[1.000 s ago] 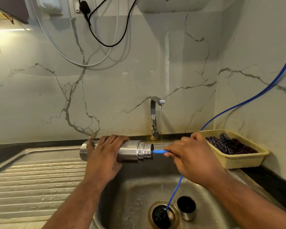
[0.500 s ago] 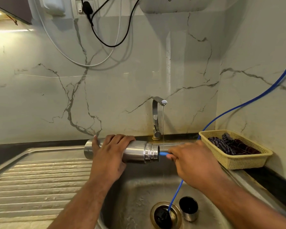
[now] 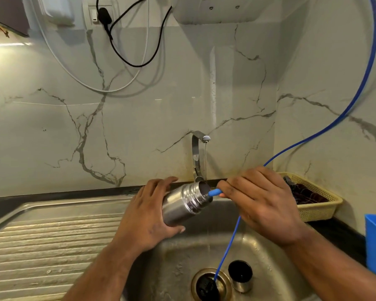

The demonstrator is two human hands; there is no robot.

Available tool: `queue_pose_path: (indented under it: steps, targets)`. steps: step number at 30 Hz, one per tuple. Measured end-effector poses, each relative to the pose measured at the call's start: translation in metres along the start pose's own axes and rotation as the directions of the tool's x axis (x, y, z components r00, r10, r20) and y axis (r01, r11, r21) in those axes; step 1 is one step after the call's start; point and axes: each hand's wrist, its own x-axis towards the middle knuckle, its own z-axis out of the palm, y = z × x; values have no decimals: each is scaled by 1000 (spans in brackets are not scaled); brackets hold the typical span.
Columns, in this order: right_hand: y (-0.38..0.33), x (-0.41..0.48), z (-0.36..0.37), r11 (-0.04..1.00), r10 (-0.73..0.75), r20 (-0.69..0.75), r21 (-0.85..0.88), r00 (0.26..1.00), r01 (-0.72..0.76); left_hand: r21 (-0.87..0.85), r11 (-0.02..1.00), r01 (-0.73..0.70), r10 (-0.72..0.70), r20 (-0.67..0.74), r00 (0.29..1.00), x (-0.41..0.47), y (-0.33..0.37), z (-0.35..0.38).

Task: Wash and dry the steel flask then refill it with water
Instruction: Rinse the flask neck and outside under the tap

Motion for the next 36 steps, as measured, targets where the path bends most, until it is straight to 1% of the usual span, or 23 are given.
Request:
queue_pose_path:
  steps: [3,4,6,7,8,9,11,12,13,15,16,17,18,19,20,23,24,26,29,32,34,35,36]
  targets:
    - [-7,2,3,982,139,243,89,960,-165,70,998,0,2,-30,1000,-2,2,0]
    - [-13,4,3,908,285,464,149,839,-391,160,987,-16,24,-51,998,-1,1,2]
    - [-21,-1,9,511,367,789,272,493,-815,302,952,-58,77,-52,996,0,-2,4]
    - [-22,-6,13,389,350,833,287,429,-875,319,945,-65,85,-47,995,2,-3,5]
    - [-20,-7,15,431,333,823,300,459,-851,319,946,-60,79,-47,996,2,-4,5]
    - [-16,-9,17,578,330,770,292,545,-762,315,948,-46,66,-52,996,2,-5,5]
    - [-10,-5,15,851,247,608,236,755,-469,312,950,-16,40,-70,997,2,-6,7]
    - [-7,-2,15,916,172,515,229,840,-328,309,951,-8,34,-79,996,2,-7,7]
    - [-6,-1,15,944,121,458,220,880,-244,305,952,0,26,-82,996,2,-7,7]
    - [-12,3,12,895,146,571,271,808,-354,308,951,7,18,-79,997,2,-7,5]
    - [-15,3,9,748,200,700,343,686,-568,328,945,-6,36,-85,996,3,-7,4]
    - [-16,2,7,451,188,857,359,480,-817,355,934,-38,75,-92,993,3,-5,4]
    - [-17,1,6,127,100,960,249,263,-960,373,925,-72,114,-92,989,3,-5,5]
    - [-17,0,5,-45,21,984,176,176,-983,380,920,-94,138,-92,986,4,-5,5]
    - [-16,-2,5,-41,26,980,197,196,-980,382,919,-94,138,-90,986,4,-4,5]
    - [-17,1,6,629,199,837,290,510,-721,382,923,-35,70,-78,994,4,-4,7]
    - [-18,6,2,772,186,784,256,592,-582,368,930,-14,46,-77,996,4,-5,8]
    - [-22,14,-2,863,150,744,224,651,-454,326,945,-8,28,-59,998,5,-7,7]
    - [-23,10,-5,809,38,812,318,583,-495,251,959,-132,123,51,991,3,-12,5]
    - [-4,5,-6,420,-13,901,398,433,-815,134,969,-208,196,93,976,4,-12,3]
    - [2,0,-1,204,-1,923,376,384,-904,174,967,-188,186,32,982,4,-11,3]
    - [2,-1,2,242,38,911,390,410,-889,220,962,-164,167,6,986,5,-10,5]
    - [0,-3,5,379,86,880,404,466,-832,256,958,-133,139,-5,990,4,-9,6]
